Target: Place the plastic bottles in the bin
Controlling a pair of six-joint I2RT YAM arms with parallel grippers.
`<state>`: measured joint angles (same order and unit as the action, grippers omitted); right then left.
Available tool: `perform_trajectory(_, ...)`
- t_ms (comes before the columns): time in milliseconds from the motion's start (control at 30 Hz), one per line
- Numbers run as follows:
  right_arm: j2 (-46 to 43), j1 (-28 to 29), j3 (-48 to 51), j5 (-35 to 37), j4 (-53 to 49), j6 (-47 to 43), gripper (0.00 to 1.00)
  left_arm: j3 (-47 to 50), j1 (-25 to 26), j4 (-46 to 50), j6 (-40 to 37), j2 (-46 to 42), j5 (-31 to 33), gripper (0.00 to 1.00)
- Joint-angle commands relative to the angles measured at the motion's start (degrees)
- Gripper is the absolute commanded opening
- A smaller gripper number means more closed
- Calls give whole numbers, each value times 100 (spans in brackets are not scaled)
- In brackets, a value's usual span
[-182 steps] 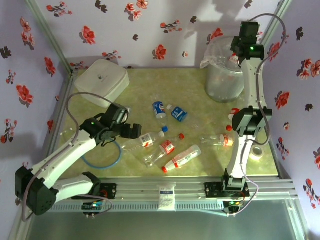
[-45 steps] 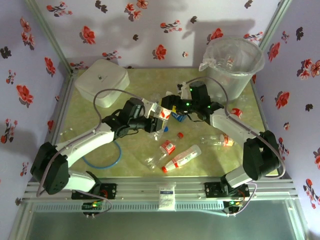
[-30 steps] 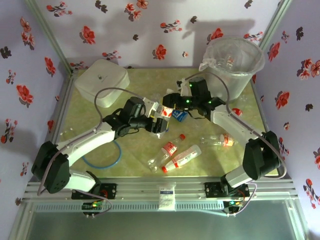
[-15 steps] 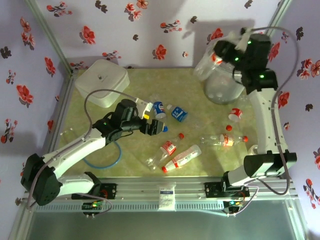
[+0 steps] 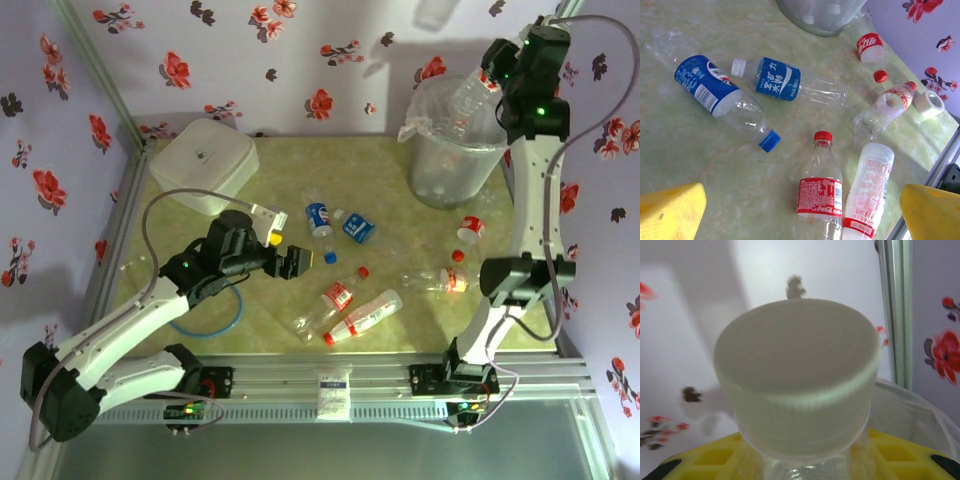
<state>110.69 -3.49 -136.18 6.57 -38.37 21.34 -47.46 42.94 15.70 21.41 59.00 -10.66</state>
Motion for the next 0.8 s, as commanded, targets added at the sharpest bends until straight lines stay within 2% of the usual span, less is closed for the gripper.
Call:
perform_trajectory(0,437,23,-415,213,-636,-255,39,79,-31,114,100,60,64,100)
perform_trajectory(500,1735,217,-532,-393,-1882,-446,39,106,-31,17,-174,565,-307,100)
perform_trajectory(767,2228,261,-484,-531,-1924,-563,44,152,-31,249,-247,636,-324,100)
